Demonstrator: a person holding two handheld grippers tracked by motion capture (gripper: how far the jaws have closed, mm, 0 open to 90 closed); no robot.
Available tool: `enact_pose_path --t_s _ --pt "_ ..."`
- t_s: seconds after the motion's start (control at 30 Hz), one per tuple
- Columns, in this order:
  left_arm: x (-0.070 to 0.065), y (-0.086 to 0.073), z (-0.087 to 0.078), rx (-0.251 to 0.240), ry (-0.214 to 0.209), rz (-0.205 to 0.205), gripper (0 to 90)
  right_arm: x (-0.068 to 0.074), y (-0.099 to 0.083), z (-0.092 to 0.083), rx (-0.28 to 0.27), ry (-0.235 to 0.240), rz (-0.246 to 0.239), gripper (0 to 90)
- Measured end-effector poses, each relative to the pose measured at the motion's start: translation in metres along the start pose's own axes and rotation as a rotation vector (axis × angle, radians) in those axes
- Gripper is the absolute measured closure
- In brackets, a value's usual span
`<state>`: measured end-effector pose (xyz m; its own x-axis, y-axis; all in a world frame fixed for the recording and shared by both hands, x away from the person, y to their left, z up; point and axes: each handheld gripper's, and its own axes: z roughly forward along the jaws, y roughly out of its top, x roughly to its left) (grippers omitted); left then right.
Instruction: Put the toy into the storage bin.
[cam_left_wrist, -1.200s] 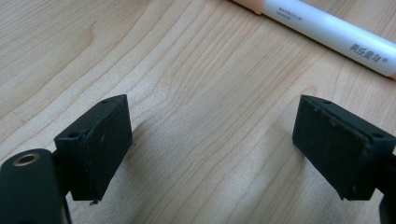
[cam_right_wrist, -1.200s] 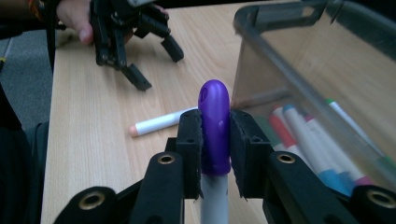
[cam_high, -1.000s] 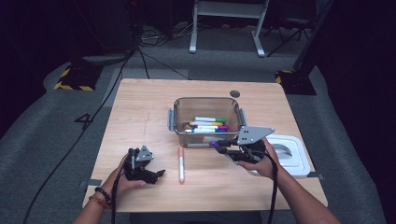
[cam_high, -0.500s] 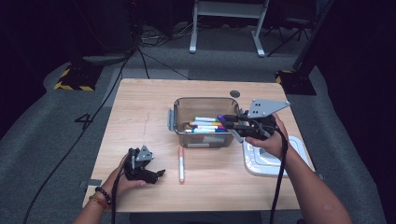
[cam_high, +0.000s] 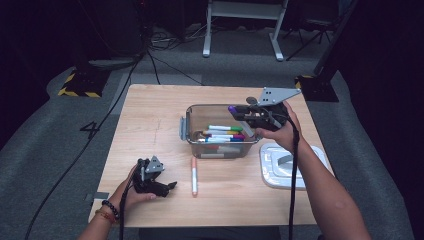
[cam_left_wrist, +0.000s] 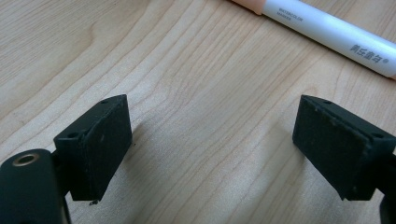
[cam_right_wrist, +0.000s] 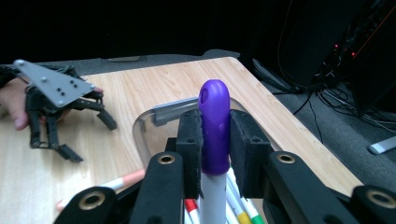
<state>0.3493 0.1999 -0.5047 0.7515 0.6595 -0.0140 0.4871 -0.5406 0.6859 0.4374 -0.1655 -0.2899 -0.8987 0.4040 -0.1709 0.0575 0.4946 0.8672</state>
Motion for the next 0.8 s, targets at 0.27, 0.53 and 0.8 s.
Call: enact_pose_path --t_s 0.27,0.53,0.8 --pt "0.000 0.000 0.000 0.000 0.002 0.000 12.3 -0.015 0.000 0.022 0.046 -0.011 0.009 75.3" --pt "0.000 0.000 0.000 0.000 0.001 0.000 12.3 -0.025 -0.011 0.051 0.168 0.036 -0.002 75.3" --pt "0.000 0.000 0.000 0.001 0.002 -0.001 12.3 -0.028 -0.027 0.075 0.291 0.073 -0.023 75.3"
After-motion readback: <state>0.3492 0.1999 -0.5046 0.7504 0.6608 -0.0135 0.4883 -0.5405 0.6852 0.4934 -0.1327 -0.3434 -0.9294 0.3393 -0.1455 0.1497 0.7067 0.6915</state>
